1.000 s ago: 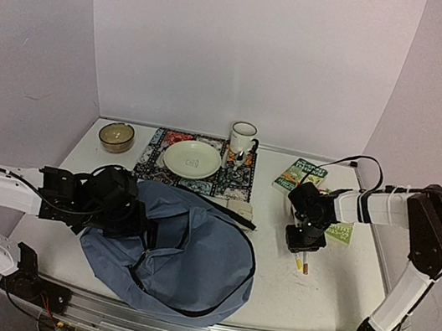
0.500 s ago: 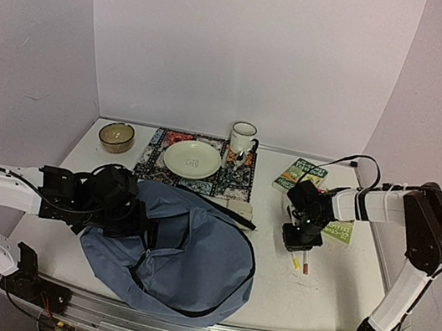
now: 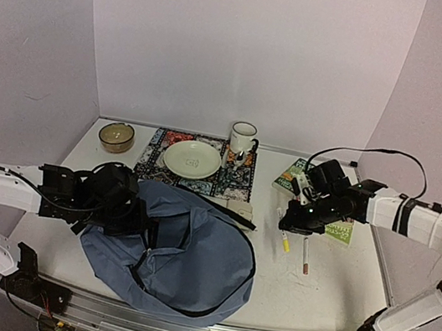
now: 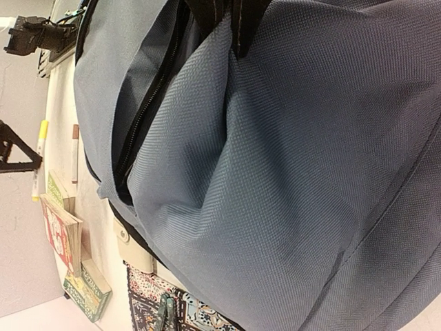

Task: Pack the student bag
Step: Place the pen in the lower front pocket of the bag.

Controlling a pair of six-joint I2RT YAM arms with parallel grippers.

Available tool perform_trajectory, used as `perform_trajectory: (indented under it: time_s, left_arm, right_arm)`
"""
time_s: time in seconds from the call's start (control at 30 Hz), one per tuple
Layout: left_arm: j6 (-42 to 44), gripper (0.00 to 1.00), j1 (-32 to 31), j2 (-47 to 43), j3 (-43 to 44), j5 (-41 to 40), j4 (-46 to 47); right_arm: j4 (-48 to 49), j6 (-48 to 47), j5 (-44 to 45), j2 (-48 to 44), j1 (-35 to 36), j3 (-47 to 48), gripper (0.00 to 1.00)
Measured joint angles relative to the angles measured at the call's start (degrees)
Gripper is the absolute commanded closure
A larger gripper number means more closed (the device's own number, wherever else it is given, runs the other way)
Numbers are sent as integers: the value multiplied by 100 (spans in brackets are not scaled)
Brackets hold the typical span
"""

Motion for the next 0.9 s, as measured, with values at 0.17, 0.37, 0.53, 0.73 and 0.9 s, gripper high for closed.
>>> perform_trajectory:
  time_s: [0.17,0.37,0.53,0.73,0.9]
  left_arm:
    - [17,100,0,2,10,0,-5]
    - [69,100,0,14,76,8,-55]
    - [88,100,0,15,78,47,-55]
    - [88,100,0,14,78,66,-51]
    - [88,100,0,11,78,111,-47]
  right_arm:
    - [171,562,-311,-152,692,160,100]
    - [620,1266,-704,106,1486,488,100]
    - [1233,1768,-1079,918,2078,996,100]
    - [1693,2219,-1481,1966,2529,1607,100]
    - [1886,2470,-1695,2434,2581,1853,100]
